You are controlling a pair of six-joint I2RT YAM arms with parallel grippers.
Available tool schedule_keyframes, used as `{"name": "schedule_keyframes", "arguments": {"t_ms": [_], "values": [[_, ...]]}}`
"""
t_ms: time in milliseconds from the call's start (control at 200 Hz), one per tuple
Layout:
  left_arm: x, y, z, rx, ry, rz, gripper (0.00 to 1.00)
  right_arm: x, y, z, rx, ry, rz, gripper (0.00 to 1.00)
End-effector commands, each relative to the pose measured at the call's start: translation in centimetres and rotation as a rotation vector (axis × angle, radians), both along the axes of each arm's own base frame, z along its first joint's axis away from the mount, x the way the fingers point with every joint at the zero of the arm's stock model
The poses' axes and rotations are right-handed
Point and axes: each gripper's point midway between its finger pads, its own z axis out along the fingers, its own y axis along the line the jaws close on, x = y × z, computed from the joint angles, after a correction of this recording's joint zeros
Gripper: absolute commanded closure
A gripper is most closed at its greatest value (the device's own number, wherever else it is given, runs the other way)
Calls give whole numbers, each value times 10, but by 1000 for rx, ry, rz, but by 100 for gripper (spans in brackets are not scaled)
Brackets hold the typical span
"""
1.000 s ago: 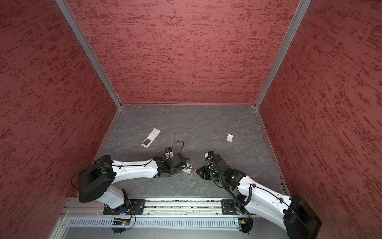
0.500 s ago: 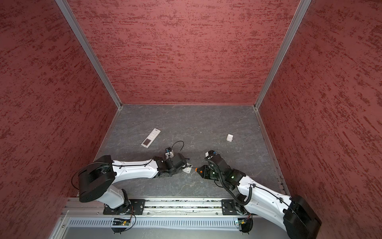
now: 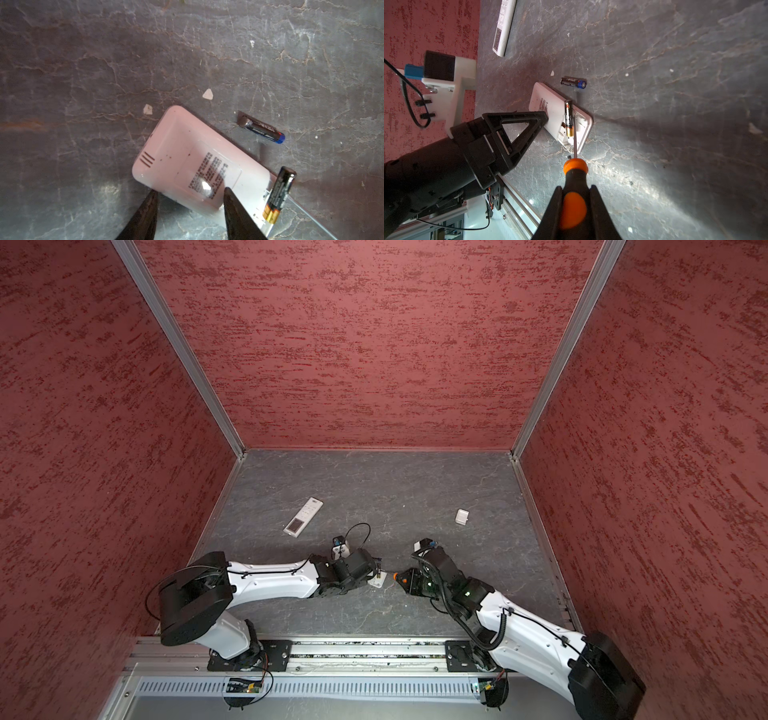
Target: Unload the batteries from the remote control
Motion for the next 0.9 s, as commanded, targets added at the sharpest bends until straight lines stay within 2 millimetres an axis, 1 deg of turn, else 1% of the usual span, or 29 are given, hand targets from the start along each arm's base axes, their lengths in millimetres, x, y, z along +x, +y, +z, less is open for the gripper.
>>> {"name": "schedule_keyframes", "arguments": {"t_ms": [0,160,235,381,486,581,681,741,897], "values": [[-44,25,-43,126,194,-69,49,16,9,23,48,-63,-17,100],[-45,25,-44,125,196,-67,50,19,14,24,50,-61,-5,100],[-45,25,-44,122,195,-66,50,21,12,25,36,-65,-13,100],[-45,26,-44,117,193,-62,50,24,3,37,4,-101,-40,100],[-46,25,-45,117,195,-62,50,23,-3,50,-18,-131,-45,100],[-45,24,-45,115,194,-62,50,17,-1,55,-17,-129,-2,100],[-45,24,-45,114,193,-63,50,4,9,46,-10,-74,90,100],[-45,24,-45,114,193,-64,50,-4,12,39,-15,-44,125,100],[-45,24,-45,115,192,-59,50,-19,7,21,-56,11,171,100]]}}
